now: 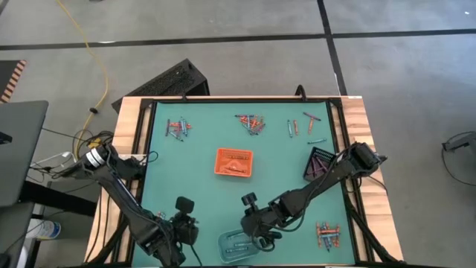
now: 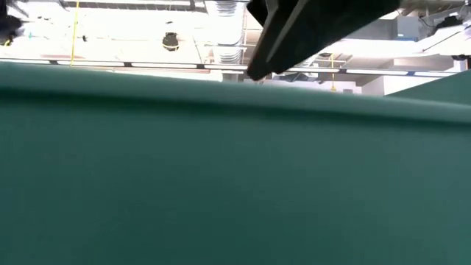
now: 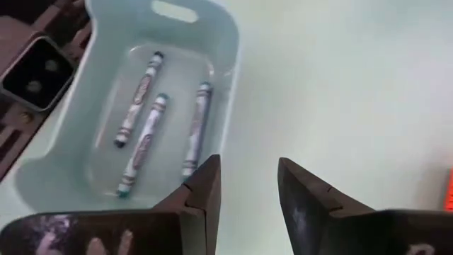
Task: Sort crayons
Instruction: Put the purple crayon into the black bin
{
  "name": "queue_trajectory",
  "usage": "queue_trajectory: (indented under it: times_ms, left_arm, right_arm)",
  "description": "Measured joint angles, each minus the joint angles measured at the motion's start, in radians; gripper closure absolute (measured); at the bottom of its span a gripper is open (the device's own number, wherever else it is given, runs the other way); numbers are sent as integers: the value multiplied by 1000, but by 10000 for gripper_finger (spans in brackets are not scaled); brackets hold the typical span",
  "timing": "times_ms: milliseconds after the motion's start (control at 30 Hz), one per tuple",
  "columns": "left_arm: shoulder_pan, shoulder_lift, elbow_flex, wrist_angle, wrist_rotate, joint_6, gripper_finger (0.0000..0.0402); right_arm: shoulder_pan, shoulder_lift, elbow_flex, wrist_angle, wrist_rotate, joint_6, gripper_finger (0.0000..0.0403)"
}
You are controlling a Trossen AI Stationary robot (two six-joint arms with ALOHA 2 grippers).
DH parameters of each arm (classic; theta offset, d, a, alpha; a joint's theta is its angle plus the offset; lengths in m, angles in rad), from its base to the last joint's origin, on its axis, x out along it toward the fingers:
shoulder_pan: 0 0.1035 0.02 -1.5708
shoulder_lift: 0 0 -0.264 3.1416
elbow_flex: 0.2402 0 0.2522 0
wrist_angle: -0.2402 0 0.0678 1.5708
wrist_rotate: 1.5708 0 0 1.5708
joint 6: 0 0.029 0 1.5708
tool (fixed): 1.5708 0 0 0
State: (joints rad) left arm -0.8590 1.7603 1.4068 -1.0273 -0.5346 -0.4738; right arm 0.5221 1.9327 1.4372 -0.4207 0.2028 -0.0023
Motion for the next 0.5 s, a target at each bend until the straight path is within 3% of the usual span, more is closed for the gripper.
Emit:
queue_trajectory:
  times_ms: [267, 500]
  left_arm:
    - [24, -42, 75, -26, -301, 156, 401]
    - [33, -139, 75, 37, -449, 247, 401]
  right_arm:
    - [-18, -23, 0, 11, 127, -65, 271]
    - [-34, -106, 0, 36, 220, -133, 271]
